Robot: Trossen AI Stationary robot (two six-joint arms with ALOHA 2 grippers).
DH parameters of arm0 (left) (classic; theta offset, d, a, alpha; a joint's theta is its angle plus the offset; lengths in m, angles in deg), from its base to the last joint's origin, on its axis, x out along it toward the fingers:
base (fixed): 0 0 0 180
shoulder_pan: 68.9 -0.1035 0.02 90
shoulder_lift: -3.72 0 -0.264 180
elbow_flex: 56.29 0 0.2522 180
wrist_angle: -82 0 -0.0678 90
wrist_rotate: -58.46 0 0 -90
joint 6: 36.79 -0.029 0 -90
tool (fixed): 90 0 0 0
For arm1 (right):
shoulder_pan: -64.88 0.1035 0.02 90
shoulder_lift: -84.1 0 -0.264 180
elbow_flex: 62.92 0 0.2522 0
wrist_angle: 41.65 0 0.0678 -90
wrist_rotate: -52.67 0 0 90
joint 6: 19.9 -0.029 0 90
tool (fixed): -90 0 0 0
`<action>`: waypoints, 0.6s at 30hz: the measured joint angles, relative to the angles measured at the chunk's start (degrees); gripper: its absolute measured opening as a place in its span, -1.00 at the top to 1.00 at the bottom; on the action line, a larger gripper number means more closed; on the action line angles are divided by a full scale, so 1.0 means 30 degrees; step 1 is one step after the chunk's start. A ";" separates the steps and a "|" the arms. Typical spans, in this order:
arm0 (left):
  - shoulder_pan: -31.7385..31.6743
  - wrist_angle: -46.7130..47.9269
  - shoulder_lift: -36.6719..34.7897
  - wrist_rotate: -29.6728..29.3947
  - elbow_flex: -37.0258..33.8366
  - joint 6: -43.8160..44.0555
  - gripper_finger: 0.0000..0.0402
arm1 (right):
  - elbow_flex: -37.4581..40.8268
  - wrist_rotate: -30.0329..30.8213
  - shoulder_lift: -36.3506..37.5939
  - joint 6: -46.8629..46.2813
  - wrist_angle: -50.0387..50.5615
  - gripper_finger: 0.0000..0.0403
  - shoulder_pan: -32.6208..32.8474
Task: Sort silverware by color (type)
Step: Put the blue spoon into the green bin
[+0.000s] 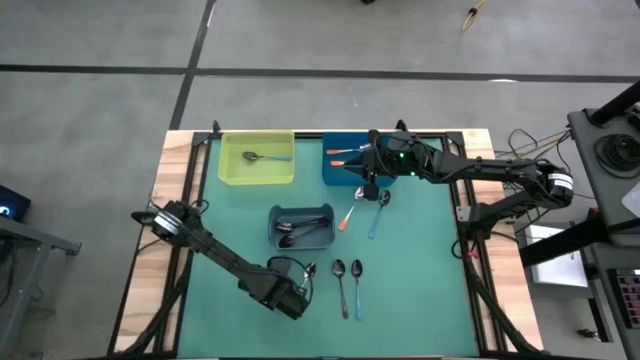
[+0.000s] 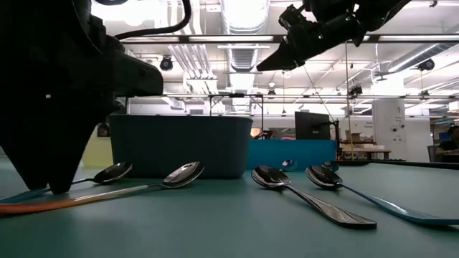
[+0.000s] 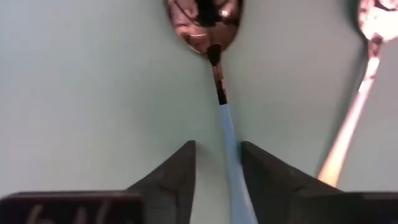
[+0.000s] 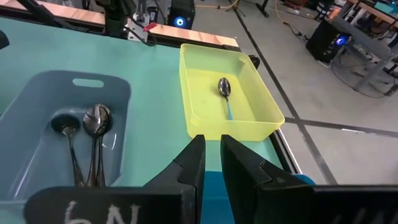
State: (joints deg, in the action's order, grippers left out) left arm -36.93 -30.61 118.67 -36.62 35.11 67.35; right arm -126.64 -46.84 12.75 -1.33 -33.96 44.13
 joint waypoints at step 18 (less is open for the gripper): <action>0.0045 0.1496 -0.1451 0.0214 0.0062 0.0488 0.99 | 0.0015 0.0000 0.0007 0.0379 0.0063 0.79 0.0000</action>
State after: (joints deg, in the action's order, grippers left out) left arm -36.80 -26.13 114.32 -35.98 35.30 68.82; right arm -126.59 -46.84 12.77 -0.19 -33.78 44.13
